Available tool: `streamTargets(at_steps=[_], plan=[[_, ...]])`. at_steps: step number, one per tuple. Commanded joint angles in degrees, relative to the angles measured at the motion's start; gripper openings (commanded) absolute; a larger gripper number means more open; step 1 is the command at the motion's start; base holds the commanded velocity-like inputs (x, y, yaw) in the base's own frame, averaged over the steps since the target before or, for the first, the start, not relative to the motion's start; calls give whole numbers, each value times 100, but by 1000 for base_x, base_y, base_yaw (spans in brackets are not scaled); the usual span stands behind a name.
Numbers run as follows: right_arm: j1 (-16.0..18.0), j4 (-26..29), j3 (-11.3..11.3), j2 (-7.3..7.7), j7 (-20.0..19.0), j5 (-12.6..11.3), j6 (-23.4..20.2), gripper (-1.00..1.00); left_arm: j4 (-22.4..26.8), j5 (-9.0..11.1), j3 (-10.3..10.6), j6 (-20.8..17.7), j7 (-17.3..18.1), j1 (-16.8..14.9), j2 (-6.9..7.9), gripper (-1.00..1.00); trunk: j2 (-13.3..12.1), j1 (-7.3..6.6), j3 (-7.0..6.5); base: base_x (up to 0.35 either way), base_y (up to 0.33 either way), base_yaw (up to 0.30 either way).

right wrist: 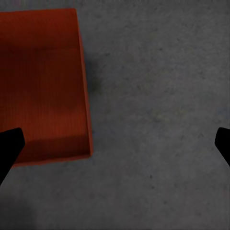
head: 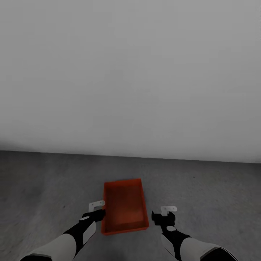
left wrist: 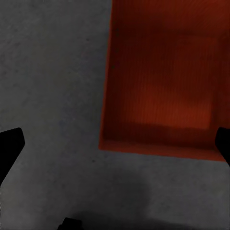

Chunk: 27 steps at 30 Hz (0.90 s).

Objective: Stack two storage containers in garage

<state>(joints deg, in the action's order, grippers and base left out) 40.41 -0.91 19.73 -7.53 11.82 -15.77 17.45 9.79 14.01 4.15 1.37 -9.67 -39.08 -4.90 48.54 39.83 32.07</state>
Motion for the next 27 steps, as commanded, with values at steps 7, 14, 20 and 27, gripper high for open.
streamTargets(at_steps=[7, 14, 20, 27], plan=[[2, -12, 49, -3, 13, -49, 21, 100, -3, 121, 40, 6, -64, -3, 4, 100, 4, 1, 5, -172, 0, 0], [2, -12, 49, -3, 13, -49, 21, 100, -8, 136, 34, -15, -45, -3, 11, 100, 4, 1, 5, -330, 0, 0], [2, -9, 49, -3, 13, -49, 21, 100, -12, 137, 33, -36, -41, -3, 15, 100, 4, 1, 5, -344, 0, 0], [6, -9, 49, -3, 13, -49, 21, 100, -12, 137, 33, -47, -35, -3, 15, 100, 4, 1, 5, -346, 0, 0]])
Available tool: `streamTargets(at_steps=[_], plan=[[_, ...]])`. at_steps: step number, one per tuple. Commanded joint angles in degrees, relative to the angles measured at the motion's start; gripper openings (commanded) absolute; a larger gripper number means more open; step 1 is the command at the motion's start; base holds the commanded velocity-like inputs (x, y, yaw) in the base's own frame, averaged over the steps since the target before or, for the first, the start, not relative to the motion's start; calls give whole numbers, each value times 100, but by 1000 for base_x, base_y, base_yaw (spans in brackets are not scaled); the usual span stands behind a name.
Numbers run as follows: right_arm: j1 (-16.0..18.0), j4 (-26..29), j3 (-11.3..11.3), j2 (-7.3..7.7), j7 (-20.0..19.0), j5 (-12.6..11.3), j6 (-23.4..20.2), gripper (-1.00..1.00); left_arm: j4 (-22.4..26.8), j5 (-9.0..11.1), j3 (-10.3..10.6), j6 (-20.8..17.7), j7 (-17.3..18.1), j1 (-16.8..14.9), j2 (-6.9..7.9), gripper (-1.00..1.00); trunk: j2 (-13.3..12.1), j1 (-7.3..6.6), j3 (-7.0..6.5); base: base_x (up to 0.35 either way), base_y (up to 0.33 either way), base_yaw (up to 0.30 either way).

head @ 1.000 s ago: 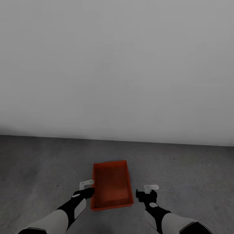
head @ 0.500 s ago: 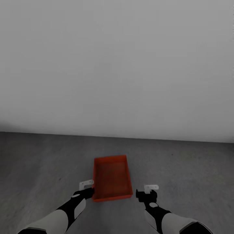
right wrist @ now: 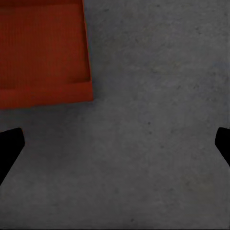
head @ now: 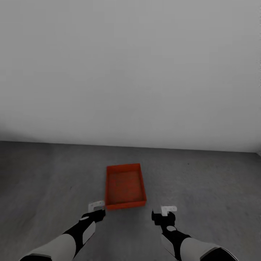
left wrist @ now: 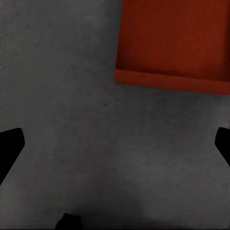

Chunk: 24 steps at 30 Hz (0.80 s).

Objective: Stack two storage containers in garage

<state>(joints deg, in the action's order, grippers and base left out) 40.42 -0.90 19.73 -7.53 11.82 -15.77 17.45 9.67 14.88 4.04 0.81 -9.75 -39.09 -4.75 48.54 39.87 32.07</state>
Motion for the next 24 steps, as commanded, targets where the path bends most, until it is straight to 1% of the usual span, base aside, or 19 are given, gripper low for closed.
streamTargets(at_steps=[1, 7, 16, 19, 24], plan=[[3, -10, 49, -3, 13, -49, 21, 100, 0, 50, 44, 8, -27, -3, 1, 100, 5, -3, 5, -346, 0, 0], [1, -12, 49, -3, 13, -49, 21, 100, 0, 50, 39, 7, -31, -3, 7, 100, 5, -3, 5, -346, 0, 0], [3, -14, 49, -3, 13, -49, 21, 100, 0, 50, 38, 12, -33, -3, 54, 100, 5, -3, 5, -338, 0, 0], [1, -12, 49, -3, 13, -49, 21, 100, -27, 48, 42, 42, -24, -3, 94, 100, 5, -3, 5, -131, 0, 0], [2, -10, 49, -3, 13, -49, 23, 100, -93, 31, 44, 63, -19, -3, 140, 100, 5, -3, 5, -31, 0, 0]])
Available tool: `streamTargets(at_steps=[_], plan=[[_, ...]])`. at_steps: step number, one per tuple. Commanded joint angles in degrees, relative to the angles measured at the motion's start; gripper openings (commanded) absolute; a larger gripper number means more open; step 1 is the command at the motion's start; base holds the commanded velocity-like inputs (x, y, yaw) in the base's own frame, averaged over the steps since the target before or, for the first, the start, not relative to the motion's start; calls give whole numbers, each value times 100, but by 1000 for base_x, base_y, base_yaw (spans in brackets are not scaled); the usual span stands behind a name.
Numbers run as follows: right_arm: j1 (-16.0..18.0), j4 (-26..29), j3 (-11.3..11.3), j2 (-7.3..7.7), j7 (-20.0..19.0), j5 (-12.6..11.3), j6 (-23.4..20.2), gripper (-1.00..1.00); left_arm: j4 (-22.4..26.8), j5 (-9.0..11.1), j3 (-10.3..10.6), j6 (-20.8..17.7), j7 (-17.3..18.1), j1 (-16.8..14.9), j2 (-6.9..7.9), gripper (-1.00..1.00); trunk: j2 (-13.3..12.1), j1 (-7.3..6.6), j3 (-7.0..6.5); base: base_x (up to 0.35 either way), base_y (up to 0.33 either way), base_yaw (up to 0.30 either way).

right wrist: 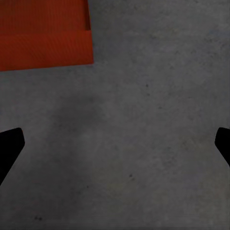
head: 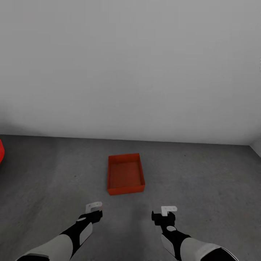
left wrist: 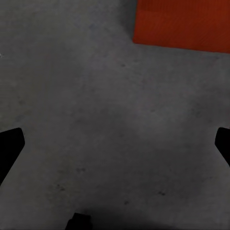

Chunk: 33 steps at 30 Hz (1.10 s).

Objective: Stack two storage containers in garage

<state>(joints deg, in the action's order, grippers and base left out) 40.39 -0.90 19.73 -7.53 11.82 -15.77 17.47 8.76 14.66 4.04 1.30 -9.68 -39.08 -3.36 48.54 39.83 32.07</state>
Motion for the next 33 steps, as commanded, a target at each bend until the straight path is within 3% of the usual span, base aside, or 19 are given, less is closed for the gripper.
streamTargets(at_steps=[1, 9, 14, 18, 22, 33], plan=[[4, -8, 49, 0, 13, -45, 18, 100, -7, 47, 44, 16, -25, -3, 4, 100, 4, 1, 5, -7, 0, 0], [15, -20, 55, 48, 41, -14, -22, 100, -101, 60, 34, 12, -37, -3, 70, 100, 4, 1, 5, -2, 0, 0], [21, -54, 69, 65, 38, -7, -67, 100, -610, 118, 29, 16, -12, -3, 473, 100, 4, 1, 5, 0, 0, 0], [21, -71, 74, 65, 27, 1, -74, 100, -806, 332, 27, 14, 20, -3, 598, 100, 4, 1, 5, 0, 0, 0], [12, -81, 79, 66, 23, 3, -78, 100, -864, 524, 27, 0, 20, 2, 643, 100, 4, 1, 5, 0, 0, 0], [5, -89, 85, 76, 24, 10, -89, 100, -878, 564, 27, -29, -3, 6, 695, 100, 4, 1, 5, 0, 0, 0]])
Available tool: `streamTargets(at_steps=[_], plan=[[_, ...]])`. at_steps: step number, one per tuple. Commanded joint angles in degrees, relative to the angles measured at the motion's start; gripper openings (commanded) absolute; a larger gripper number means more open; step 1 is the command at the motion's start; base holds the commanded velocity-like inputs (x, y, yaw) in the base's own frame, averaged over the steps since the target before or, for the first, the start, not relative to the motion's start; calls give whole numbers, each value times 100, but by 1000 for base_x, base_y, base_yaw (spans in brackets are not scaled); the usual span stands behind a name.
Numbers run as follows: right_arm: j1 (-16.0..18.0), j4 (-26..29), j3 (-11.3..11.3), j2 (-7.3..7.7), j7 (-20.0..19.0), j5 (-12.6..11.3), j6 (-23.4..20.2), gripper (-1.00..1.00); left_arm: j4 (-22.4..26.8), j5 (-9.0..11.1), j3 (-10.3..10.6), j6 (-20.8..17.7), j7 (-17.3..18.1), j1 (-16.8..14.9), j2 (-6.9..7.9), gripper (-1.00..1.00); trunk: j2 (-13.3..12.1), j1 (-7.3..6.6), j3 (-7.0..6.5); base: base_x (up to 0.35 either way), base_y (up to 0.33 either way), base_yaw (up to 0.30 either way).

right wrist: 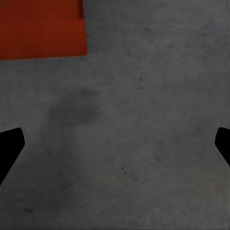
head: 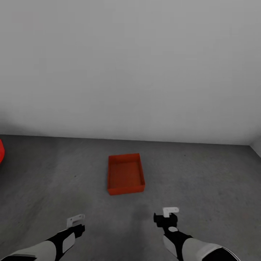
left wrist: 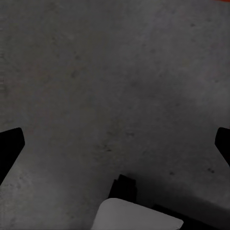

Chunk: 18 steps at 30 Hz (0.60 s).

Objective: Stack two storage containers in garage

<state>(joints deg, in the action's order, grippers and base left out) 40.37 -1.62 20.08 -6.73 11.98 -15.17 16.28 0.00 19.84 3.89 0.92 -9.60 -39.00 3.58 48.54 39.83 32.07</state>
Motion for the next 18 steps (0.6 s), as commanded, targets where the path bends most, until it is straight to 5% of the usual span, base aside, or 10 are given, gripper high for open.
streamTargets(at_steps=[1, 9, 15, 18], plan=[[7, -18, 51, 5, 6, -44, 25, 100, -3, 46, 42, 6, -9, -3, 8, 100, 4, 1, 5, 0, 0, 0], [-237, -23, 58, 396, -26, -6, -104, 100, -2, 46, 42, -10, 27, -6, 221, 100, 4, 1, 5, 0, 0, 0], [-1071, -23, 58, 548, -33, -4, -248, 100, -8, 46, 42, -36, 30, 84, 353, 100, 4, 1, 5, 0, 0, 0], [-1622, -27, 56, 576, -55, -9, -301, 100, -9, 46, 42, -70, 34, 525, 351, 100, 4, 1, 5, 0, 0, 0]])
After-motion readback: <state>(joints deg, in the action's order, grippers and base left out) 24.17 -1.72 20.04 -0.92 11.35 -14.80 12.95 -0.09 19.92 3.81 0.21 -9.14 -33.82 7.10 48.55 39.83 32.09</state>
